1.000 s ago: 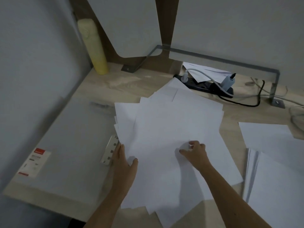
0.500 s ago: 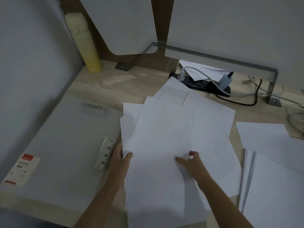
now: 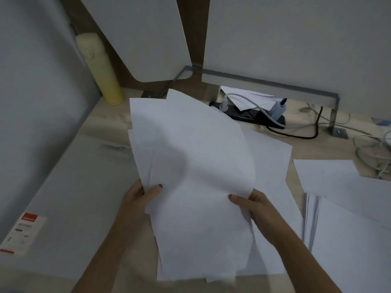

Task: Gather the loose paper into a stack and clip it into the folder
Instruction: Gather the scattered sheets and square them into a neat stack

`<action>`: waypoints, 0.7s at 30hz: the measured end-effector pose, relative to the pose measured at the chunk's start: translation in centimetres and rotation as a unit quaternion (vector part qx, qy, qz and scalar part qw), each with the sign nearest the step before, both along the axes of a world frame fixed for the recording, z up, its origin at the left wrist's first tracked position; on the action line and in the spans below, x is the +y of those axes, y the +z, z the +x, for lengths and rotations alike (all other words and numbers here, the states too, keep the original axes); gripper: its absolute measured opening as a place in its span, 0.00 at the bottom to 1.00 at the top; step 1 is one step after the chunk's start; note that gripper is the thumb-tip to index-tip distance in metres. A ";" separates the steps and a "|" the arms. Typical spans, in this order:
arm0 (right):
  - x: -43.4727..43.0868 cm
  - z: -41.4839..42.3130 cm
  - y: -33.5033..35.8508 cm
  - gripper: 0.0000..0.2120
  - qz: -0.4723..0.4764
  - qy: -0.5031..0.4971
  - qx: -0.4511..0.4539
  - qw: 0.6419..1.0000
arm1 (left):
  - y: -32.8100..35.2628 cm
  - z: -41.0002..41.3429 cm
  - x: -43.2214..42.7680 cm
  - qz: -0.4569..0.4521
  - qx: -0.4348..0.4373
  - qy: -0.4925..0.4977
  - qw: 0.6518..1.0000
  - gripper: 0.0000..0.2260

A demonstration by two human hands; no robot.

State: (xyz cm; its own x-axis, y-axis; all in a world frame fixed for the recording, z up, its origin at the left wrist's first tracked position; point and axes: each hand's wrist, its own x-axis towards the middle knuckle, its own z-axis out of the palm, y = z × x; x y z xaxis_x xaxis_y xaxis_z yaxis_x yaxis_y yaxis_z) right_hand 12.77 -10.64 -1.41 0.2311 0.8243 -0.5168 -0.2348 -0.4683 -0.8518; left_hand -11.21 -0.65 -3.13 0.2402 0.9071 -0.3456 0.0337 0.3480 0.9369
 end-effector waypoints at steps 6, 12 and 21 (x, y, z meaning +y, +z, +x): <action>1.7 1.8 5.2 0.10 0.112 -0.018 -0.066 0.991 | 5.7 2.1 2.7 0.132 -0.065 -0.008 0.989 0.11; 1.7 3.2 6.5 0.12 0.154 -0.042 -0.096 0.982 | 7.6 3.9 3.6 0.193 -0.081 -0.032 0.977 0.16; 1.2 3.4 5.6 0.12 0.144 -0.094 -0.081 0.982 | 5.3 6.4 2.8 0.150 -0.021 -0.078 0.985 0.13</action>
State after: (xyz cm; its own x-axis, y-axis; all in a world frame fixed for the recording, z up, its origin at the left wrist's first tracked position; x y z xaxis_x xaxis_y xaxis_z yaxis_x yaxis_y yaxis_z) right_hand 16.19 -9.40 4.17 0.4526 0.8659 -0.2130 -0.1450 -0.1642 -0.9757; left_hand -4.76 2.14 2.20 0.3934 0.9178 -0.0541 0.0232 0.0489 0.9985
